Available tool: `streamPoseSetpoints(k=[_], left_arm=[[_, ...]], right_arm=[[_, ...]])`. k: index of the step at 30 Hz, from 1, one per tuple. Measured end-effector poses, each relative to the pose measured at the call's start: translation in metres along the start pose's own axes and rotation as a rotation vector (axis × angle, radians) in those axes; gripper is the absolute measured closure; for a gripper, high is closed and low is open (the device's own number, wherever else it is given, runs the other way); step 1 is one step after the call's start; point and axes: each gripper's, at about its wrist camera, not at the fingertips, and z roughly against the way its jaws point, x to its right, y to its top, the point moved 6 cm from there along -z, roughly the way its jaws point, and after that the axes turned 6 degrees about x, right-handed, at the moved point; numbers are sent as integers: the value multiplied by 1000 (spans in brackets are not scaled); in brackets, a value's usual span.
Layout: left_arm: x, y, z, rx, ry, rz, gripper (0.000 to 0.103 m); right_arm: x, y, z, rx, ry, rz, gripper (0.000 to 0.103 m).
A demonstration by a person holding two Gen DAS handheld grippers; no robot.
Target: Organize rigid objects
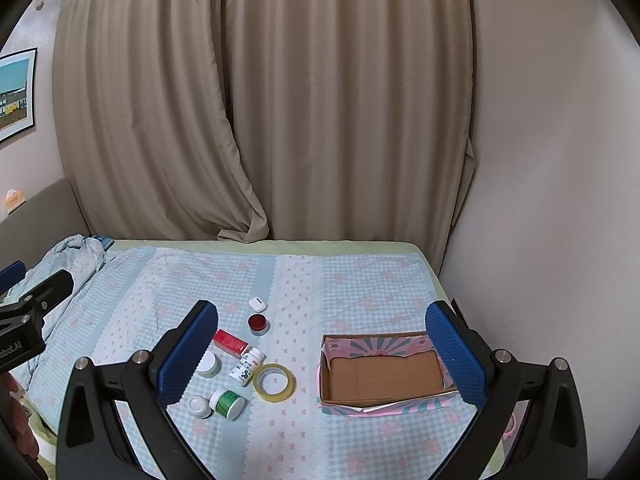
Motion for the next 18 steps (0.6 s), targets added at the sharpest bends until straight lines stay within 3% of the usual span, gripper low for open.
streamPoseSetpoints(k=[18], left_arm=[[-2,2,0,4,1,0,1]], right_arm=[[2,1,-2,12,15,-14,0]])
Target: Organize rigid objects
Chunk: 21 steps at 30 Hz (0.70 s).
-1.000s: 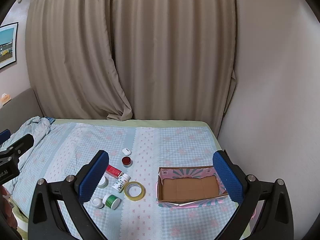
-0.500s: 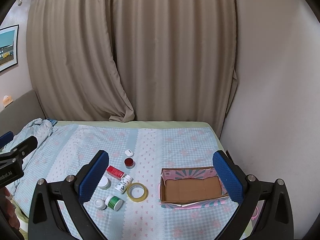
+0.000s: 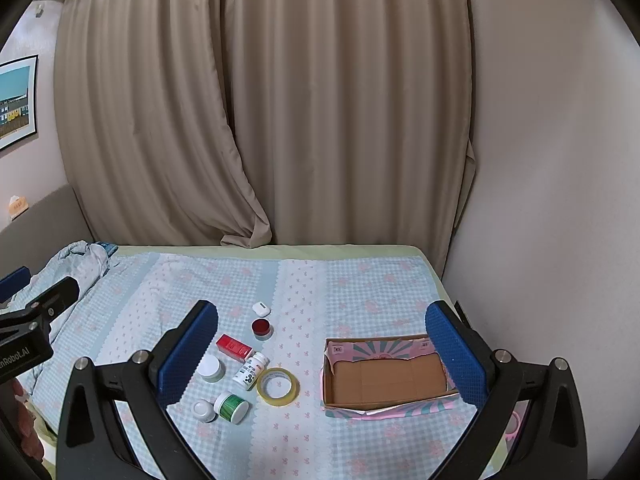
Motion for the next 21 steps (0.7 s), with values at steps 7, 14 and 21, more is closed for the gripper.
streamPoseSetpoints(k=[7,14,21], left_arm=[[-1,0,2,1,-4,2,1],[-1,0,4,-1,-3,1,1],[3,-1,3,-3,0,0,1]], right_arm=[[1,1,-1,2,1,-2,0],[1,0,-1,1,2,-2,0],[2,-6,0,-2,11,-7,0]])
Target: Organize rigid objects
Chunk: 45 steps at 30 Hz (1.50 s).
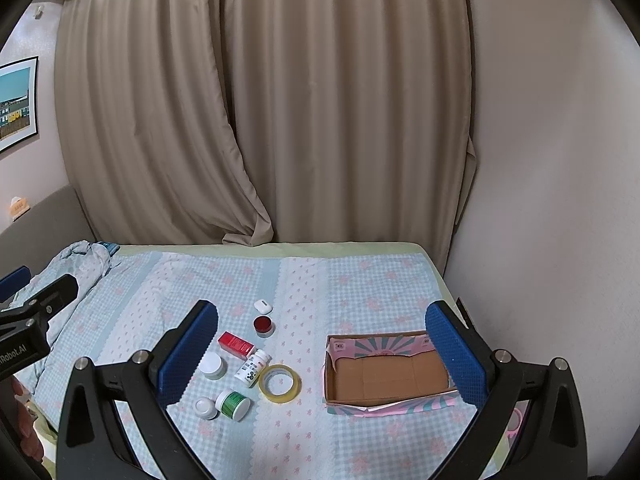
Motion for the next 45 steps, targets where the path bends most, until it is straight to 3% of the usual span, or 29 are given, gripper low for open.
streamPoseSetpoints(k=[30,36,45], left_arm=[[-1,-1,-3,-14,8,7,1],[-8,-10,-20,-58,40,1,1],[-44,-54,-76,-217,-2,9,1]], right_arm=[[3,1,6,-5,7,-30,0],[4,-5,-4,-39,16,-27,0],[-14,-37,-42,-138,28,-33,0]])
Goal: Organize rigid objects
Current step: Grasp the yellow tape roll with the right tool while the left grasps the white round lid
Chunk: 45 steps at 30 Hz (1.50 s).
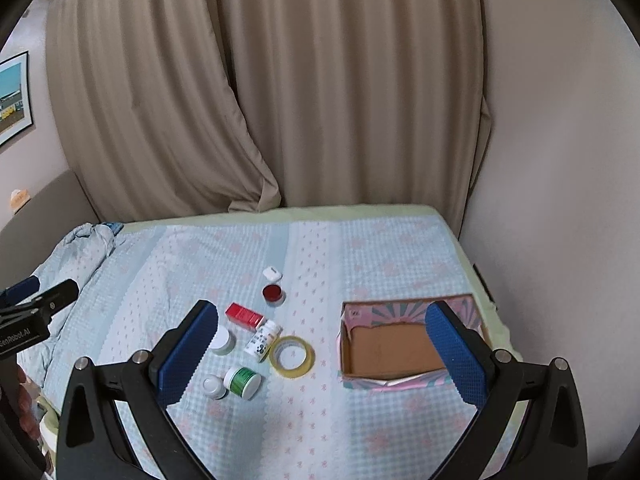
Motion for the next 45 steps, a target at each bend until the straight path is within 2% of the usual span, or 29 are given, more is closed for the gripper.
streamPoseSetpoints(k=[5,9,11,16,20,26,33,39,42,44,45], left_arm=[[-25,-12,-46,-76,-52,-48,1],[-45,-25,-99,-146,-104,-128,1],[-51,-34,-122,-183,-129,-157,1],[-60,-69,-197,-289,-212,-240,1],[-61,-98,-258,-351,-236,-312,1],[-46,-156,-332,-442,-297,-360,1],[-28,-209,-392,-521,-309,-390,1],[-17,-227,-422,-530,-317,-398,2],[-10,-230,-431,-524,-326,-401,8],[-5,-233,-437,-526,-329,-402,20],[-2,-235,-440,-524,-326,-407,23]], right_arm=[[-20,-20,-34,-81,-24,-49,0],[-38,-39,-72,-168,-55,-103,0],[-49,-54,-93,-241,-68,-129,0],[-66,-94,-152,-350,-142,-171,0],[-72,-132,-200,-433,-167,-212,0],[-70,-194,-267,-581,-227,-233,0],[-67,-251,-336,-719,-231,-221,0],[-63,-281,-374,-780,-218,-230,0],[-59,-279,-384,-767,-220,-227,0],[-55,-276,-390,-763,-223,-227,0],[-54,-276,-393,-763,-220,-228,0]])
